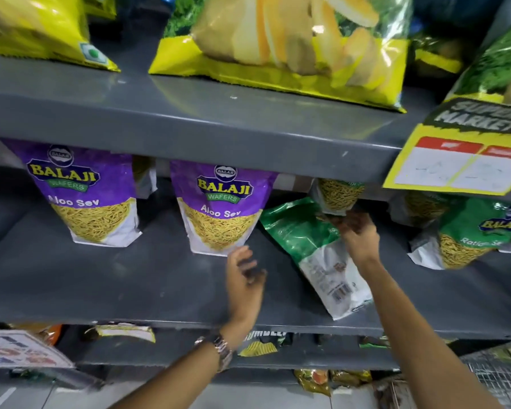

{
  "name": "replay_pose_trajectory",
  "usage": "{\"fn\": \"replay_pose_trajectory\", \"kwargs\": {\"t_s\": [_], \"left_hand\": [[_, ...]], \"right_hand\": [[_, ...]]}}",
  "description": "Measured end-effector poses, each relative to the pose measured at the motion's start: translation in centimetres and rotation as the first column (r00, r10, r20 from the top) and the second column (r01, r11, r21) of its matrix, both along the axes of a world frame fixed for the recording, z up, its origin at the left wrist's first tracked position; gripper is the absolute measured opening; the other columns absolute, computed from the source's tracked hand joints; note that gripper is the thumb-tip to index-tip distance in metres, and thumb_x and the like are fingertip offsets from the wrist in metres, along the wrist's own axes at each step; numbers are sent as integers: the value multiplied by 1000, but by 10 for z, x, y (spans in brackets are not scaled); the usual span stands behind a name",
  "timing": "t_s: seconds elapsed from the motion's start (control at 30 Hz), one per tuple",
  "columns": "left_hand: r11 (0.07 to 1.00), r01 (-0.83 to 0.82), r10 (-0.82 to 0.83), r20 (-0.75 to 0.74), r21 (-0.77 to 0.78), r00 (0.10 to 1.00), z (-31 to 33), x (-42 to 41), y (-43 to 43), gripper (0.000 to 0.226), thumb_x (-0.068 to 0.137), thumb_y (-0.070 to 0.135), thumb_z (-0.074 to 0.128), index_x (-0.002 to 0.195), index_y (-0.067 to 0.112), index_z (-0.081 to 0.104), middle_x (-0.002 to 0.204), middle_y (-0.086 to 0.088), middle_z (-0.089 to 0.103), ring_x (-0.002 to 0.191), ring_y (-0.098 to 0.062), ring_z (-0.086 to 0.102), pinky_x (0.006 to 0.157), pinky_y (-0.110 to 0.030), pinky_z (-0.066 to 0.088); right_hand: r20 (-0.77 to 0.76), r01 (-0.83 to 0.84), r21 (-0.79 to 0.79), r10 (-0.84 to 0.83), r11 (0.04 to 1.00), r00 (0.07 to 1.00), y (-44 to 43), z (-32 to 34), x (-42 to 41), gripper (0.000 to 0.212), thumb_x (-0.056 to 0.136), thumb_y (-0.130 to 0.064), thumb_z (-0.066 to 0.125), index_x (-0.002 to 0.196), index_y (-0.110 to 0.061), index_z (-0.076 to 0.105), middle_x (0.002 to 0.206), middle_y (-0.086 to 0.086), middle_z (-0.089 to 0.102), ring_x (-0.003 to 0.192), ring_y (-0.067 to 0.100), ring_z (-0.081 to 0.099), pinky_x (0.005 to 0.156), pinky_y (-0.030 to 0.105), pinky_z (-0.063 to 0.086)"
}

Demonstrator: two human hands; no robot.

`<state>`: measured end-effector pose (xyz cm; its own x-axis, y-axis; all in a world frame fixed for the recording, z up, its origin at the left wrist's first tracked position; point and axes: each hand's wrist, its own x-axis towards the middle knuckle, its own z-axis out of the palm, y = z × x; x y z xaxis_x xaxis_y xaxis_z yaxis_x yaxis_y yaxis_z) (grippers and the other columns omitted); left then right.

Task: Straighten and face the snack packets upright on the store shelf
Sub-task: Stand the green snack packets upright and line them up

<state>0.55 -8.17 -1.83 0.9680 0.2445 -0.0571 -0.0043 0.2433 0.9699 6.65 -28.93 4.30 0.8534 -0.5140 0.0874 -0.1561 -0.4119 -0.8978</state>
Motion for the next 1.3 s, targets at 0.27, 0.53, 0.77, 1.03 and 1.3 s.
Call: {"fn": "replay_pose_trajectory", "kwargs": {"t_s": [0.27,0.53,0.77,1.03,1.3], "left_hand": [[917,319,-399,-528,-240,749,22,20,-89,44,70,37,76,103,17,55,103,-1,57,94,-21,51,78,-43,46],[962,187,-262,-489,-198,832,27,21,-104,39,65,31,81,92,21,56,88,-2,59,85,-18,55,69,-32,46],[947,248,-250,-15,203,968,62,55,-119,48,62,11,83,100,13,54,88,1,65,80,-13,63,63,-18,52],[899,158,-188,32,409,982,39,85,-119,47,65,18,82,100,15,51,102,-6,65,91,-19,63,76,-25,50],[921,-179,110,208,346,972,25,55,-134,60,73,11,75,124,8,44,117,-7,46,94,-11,53,76,-9,42]], "right_hand": [[-579,-379,40,331,925,745,-75,-21,-6,46,92,-41,51,118,-4,58,122,20,61,110,33,57,98,44,45],[-162,-331,465,447,821,880,-98,-32,-36,9,79,-14,71,87,-19,67,96,7,69,82,16,67,68,23,55],[111,-404,438,398,803,911,-135,2,-23,64,62,20,70,114,-11,47,101,14,67,89,22,68,73,33,58],[135,-465,406,452,787,882,-145,13,-9,55,61,12,76,107,-10,54,105,13,66,94,18,66,78,22,55],[211,-444,314,394,839,895,-145,35,7,43,61,13,77,84,-16,54,84,2,69,71,3,68,67,17,56]]}}
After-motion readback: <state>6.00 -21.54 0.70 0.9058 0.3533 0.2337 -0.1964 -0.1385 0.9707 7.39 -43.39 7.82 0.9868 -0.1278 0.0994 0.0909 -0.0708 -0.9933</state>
